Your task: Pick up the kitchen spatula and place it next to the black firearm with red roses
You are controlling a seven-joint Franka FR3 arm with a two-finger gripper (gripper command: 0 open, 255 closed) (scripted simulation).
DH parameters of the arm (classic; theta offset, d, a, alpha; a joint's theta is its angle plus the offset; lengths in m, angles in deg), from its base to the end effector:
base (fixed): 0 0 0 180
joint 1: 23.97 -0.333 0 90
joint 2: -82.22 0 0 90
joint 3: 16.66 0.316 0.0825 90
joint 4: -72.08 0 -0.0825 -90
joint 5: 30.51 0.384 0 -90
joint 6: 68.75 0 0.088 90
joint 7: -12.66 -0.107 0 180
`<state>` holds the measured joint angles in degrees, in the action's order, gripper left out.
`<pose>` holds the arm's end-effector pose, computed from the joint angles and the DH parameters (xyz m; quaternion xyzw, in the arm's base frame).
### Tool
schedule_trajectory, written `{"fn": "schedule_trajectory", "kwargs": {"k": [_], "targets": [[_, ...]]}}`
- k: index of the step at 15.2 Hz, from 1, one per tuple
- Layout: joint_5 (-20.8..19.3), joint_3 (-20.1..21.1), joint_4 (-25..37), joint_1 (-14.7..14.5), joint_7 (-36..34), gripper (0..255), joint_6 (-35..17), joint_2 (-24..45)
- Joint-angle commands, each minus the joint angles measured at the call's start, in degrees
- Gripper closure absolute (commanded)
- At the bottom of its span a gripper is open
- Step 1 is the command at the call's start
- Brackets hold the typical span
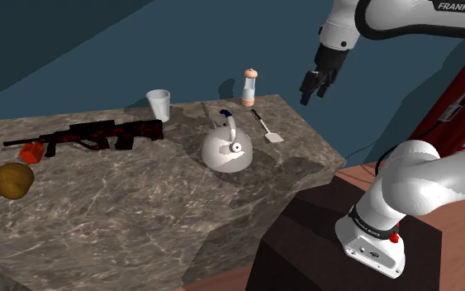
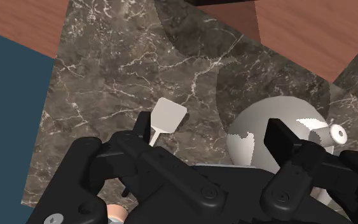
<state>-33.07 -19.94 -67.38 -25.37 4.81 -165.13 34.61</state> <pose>0.3048 -0.0190 0.5768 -0.9964 0.0747 -0.0391 0.0012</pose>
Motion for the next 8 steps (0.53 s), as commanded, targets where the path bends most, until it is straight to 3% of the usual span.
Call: {"fn": "schedule_trajectory", "kwargs": {"k": [1, 8], "targets": [[0.0, 0.0, 0.0, 0.0, 0.0, 0, 0.0, 0.0], [-0.55, -1.1, -0.38, 2.31, -3.95, 0, -12.92, 12.77]]}}
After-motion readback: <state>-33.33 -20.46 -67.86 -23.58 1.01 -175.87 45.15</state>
